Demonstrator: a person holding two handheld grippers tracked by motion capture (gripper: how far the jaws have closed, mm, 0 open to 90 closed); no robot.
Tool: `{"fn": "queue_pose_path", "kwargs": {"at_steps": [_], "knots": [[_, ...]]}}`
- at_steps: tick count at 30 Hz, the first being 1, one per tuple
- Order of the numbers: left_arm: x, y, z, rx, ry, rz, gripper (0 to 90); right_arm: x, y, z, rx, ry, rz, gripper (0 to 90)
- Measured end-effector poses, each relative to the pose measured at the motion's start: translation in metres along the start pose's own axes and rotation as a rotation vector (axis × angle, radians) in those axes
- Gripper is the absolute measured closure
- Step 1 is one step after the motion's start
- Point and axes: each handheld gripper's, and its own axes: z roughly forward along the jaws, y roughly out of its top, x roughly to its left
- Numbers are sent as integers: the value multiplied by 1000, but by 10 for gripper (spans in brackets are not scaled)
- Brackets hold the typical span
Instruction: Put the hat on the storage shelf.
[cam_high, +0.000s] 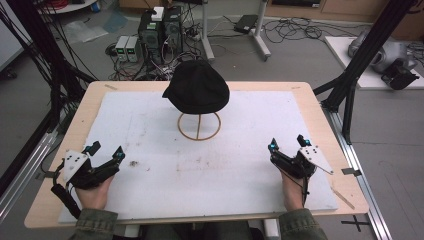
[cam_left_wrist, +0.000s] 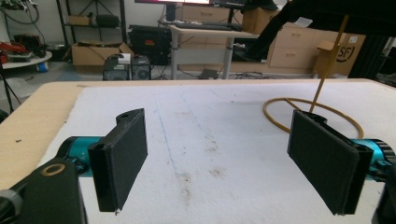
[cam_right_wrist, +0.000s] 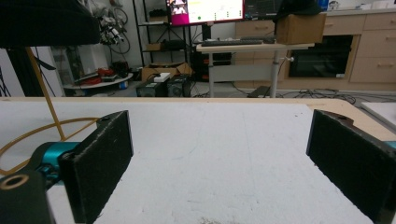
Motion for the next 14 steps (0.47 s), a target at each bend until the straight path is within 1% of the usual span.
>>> {"fn": "queue_pose_path", "kwargs": {"at_steps": [2,3,4,5,6,7,9,11,14], "knots": [[-1,0,1,14,-5,17,204,0,0,0,2,1,1,63],[-2,-1,1,16,-2,26,204,1,0,-1,13,7,6,63],[-2,0,1,15,-5,27,204,1,0,-1,13,7,6,63],[-1,0,1,12,-8,24,205,0,-1,-1,4,8,0,64],[-1,0,1,12,-5,24,204,0,-3,-2,-5,6,4,64],[0,0,1,14,4,23,204,-1,-4,-2,0,6,5,64],[0,-1,2,41,28,33,202,-3,-5,-2,10,8,10,64],[2,-1,3,51,37,26,186,-5,-5,-3,8,0,17,64],[4,0,3,43,31,14,186,-7,-5,-4,9,-2,20,64]]}}
